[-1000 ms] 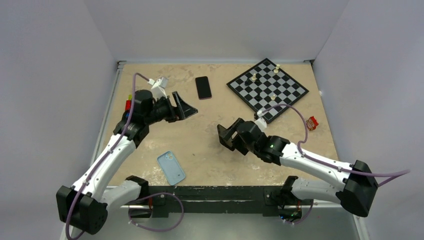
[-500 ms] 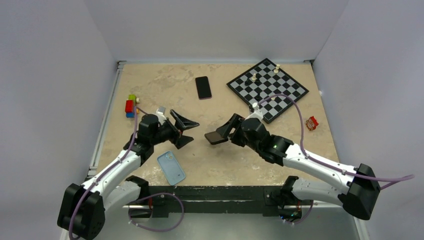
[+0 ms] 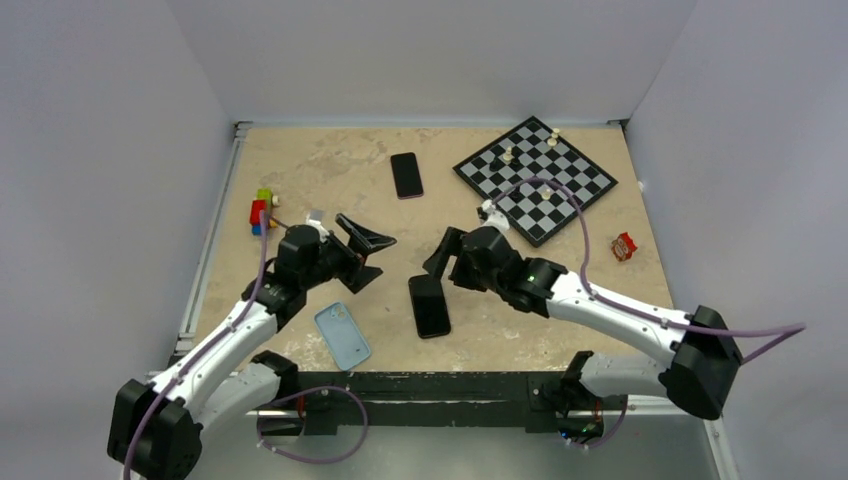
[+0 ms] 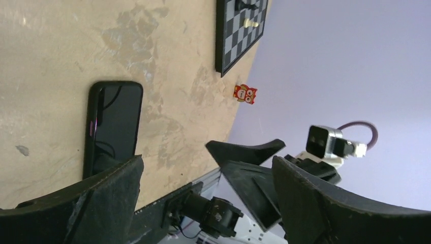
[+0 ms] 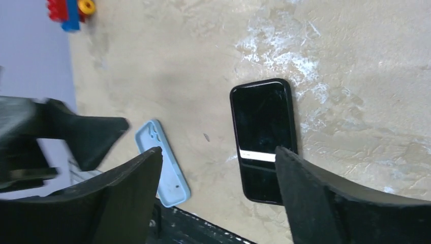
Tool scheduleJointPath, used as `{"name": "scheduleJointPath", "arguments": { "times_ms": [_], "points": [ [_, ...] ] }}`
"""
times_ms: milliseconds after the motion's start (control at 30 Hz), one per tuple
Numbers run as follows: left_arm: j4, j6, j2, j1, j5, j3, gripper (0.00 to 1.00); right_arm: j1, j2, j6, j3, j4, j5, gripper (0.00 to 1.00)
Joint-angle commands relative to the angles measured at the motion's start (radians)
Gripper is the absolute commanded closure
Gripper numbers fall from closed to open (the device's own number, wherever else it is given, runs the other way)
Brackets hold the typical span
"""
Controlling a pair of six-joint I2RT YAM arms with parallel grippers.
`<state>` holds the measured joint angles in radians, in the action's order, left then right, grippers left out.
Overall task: Take the phone out of the phone case
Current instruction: Pick up the phone at the center of the board.
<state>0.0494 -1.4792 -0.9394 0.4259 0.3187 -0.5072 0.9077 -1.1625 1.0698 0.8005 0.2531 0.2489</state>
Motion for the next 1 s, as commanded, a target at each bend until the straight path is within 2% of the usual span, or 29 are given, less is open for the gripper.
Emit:
{"name": "scheduleJointPath", "arguments": {
  "times_ms": [0,100,133,167,300,433,600,767,967],
  "points": [
    [0.159,0.244,0.109,-0.011,-0.120,-0.102,0.00,0.039,-0.114,-0.213,0.084,0.077,-0.086,0.09],
    [0.295,0.355,0.146,-0.024,-0.184,-0.190,0.00,0.089,-0.213,-0.271,0.136,0.156,-0.047,0.07],
    [0.327,0.395,0.160,-0.028,-0.210,-0.213,0.00,0.113,-0.248,-0.275,0.170,0.194,-0.017,0.02],
    [0.356,0.427,0.177,-0.029,-0.241,-0.231,0.00,0.137,-0.281,-0.280,0.203,0.228,0.001,0.02],
    [0.428,0.531,0.256,-0.029,-0.360,-0.275,0.00,0.214,-0.409,-0.316,0.296,0.271,0.011,0.02],
    [0.484,0.608,0.310,-0.029,-0.415,-0.311,0.01,0.231,-0.505,-0.319,0.336,0.285,0.013,0.02],
    [0.516,0.635,0.351,-0.029,-0.414,-0.309,0.02,0.247,-0.575,-0.297,0.393,0.370,0.113,0.02],
    [0.511,0.635,0.360,-0.029,-0.402,-0.298,0.02,0.252,-0.642,-0.295,0.421,0.417,0.140,0.02],
    [0.502,0.633,0.360,-0.029,-0.386,-0.308,0.03,0.252,-0.647,-0.279,0.387,0.415,0.152,0.01]
  ]
}}
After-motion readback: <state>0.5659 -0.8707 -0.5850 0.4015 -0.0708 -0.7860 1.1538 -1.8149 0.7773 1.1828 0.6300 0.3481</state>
